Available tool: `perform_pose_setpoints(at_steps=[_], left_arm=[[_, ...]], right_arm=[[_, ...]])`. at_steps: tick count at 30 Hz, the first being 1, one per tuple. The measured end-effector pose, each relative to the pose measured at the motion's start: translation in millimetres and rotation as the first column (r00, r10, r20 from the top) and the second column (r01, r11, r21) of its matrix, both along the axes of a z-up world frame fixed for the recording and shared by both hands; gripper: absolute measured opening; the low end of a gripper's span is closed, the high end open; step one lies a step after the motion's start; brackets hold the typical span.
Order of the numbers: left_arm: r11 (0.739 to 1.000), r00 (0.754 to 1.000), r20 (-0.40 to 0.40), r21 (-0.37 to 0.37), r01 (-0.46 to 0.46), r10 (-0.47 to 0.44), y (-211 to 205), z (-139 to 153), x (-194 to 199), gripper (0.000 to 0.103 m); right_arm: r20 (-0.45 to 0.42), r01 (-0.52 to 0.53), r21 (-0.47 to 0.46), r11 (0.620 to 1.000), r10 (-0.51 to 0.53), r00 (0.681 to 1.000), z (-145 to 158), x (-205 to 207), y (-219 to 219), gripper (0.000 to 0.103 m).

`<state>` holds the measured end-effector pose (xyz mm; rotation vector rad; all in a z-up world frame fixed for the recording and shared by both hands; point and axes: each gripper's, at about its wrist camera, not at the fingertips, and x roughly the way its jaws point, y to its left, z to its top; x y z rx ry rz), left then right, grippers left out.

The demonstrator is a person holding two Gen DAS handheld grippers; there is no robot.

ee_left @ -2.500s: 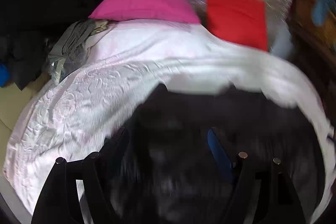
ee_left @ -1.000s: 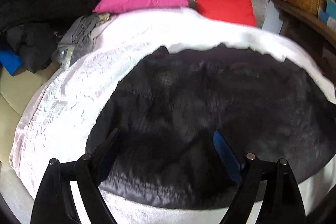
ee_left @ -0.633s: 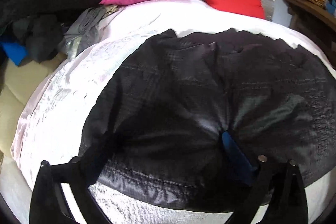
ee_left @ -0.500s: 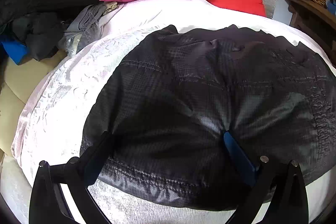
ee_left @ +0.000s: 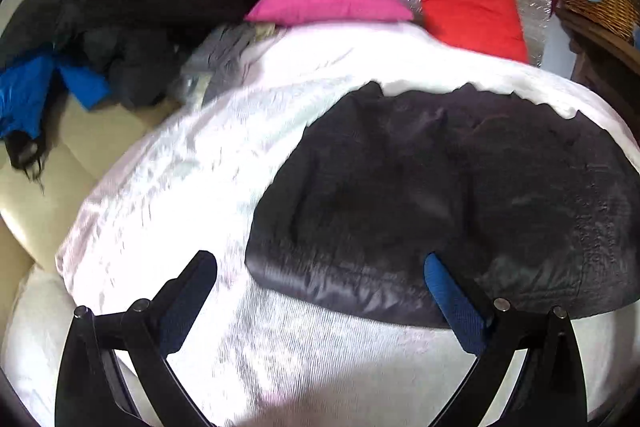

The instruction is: Fold large clothes

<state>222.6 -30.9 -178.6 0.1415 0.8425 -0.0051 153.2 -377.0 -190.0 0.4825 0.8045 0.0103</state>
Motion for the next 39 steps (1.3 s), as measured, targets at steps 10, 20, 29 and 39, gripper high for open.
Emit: perform_pose_setpoints(at_steps=[10,20,29,39], left_arm=[[0.995,0.999,-0.051,0.099,0.002,0.003,-7.9,-21.6,5.7,0.103],[0.994,0.996,0.020,0.066,0.088,-0.089,-28.4,-8.8,-4.1,0.103],[0.986,0.990,0.067,0.123,0.114,-0.122,-47.7,-1.6,-11.9,0.103],[0.979,0.974,0.127,0.093,0.179,-0.190,-66.4,11.2,-20.4,0.103]], right_arm=[[-0.139,-0.099,-0.023,0.995,0.095,0.986,-28.8,29.6,46.7,0.056],[-0.133,-0.061,0.026,0.998,0.064,0.989,-24.8,5.5,44.0,0.057],[-0.121,-0.037,0.082,0.996,0.047,0.992,-19.8,2.2,35.4,0.056],[-0.015,0.094,0.108,0.990,-0.092,0.996,-1.2,-7.6,7.6,0.056]])
